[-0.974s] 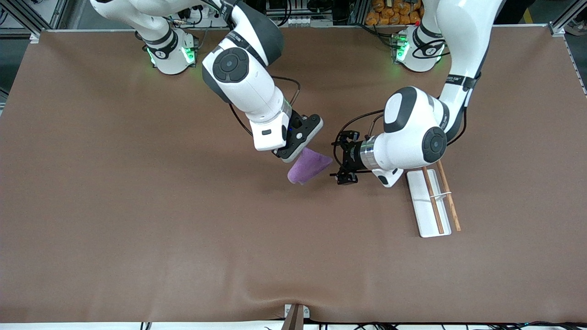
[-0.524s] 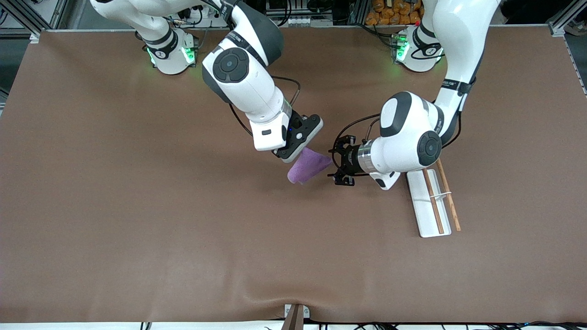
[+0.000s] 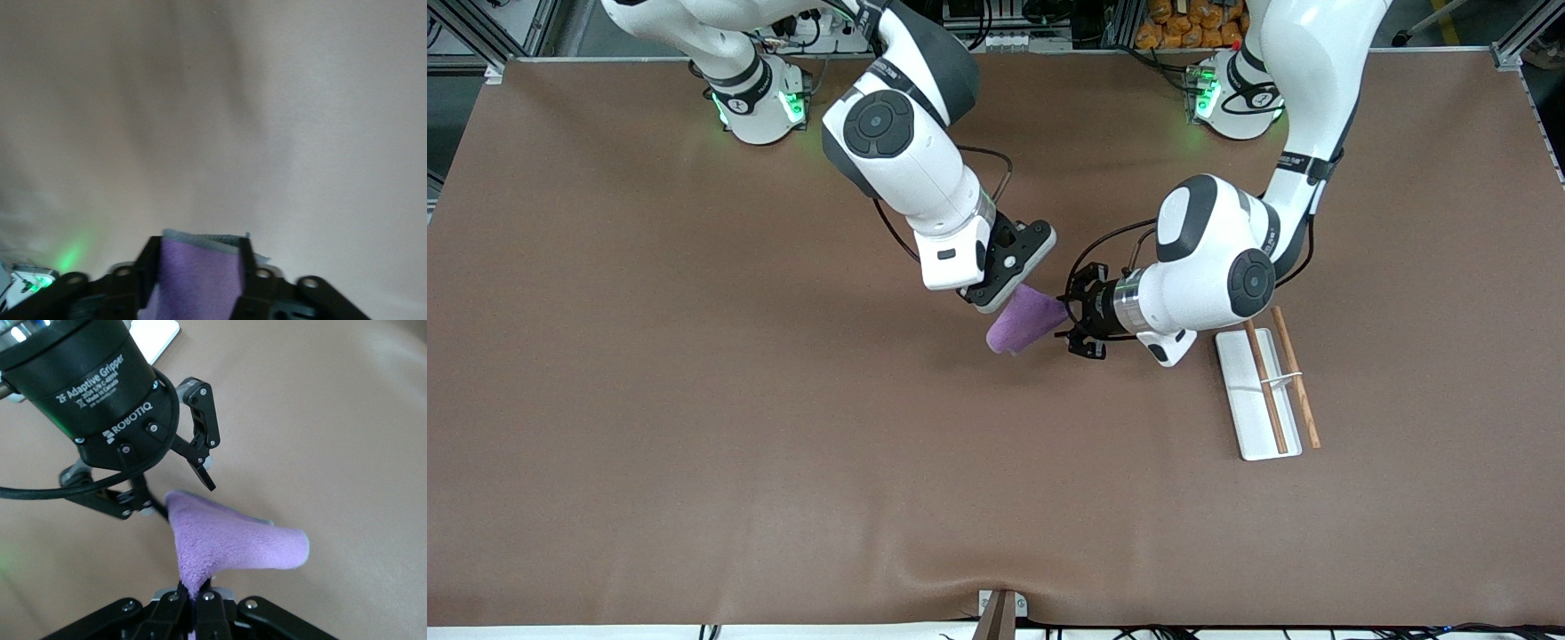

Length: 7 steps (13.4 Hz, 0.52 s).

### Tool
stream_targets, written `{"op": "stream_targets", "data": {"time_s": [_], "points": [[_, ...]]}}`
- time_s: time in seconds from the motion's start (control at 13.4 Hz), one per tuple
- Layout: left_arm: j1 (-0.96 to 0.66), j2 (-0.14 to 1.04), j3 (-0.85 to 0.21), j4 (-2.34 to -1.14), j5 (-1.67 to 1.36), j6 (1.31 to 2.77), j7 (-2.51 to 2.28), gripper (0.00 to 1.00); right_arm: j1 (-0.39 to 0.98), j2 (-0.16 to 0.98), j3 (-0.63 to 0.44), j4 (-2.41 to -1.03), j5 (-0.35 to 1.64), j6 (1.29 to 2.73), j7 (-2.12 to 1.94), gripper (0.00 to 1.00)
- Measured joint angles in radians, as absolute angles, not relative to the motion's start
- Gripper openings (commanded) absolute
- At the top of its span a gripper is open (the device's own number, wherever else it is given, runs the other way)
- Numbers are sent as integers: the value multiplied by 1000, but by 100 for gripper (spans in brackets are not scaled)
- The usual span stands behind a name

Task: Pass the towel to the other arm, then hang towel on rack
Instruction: 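Grasp the towel with the left gripper and open the right gripper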

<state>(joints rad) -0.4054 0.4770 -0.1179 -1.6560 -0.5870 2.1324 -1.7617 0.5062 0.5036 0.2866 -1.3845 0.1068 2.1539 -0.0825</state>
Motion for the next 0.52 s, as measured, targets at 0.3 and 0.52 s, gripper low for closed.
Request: {"op": "stream_targets", "data": {"time_s": [0.3, 0.52], "points": [[-405, 477, -116, -1656, -587, 2147, -1742, 0, 506, 504, 287, -1385, 107, 2154, -82, 0], [-389, 471, -105, -1629, -564, 2158, -1671, 0, 506, 504, 287, -1384, 107, 2154, -82, 0]]}}
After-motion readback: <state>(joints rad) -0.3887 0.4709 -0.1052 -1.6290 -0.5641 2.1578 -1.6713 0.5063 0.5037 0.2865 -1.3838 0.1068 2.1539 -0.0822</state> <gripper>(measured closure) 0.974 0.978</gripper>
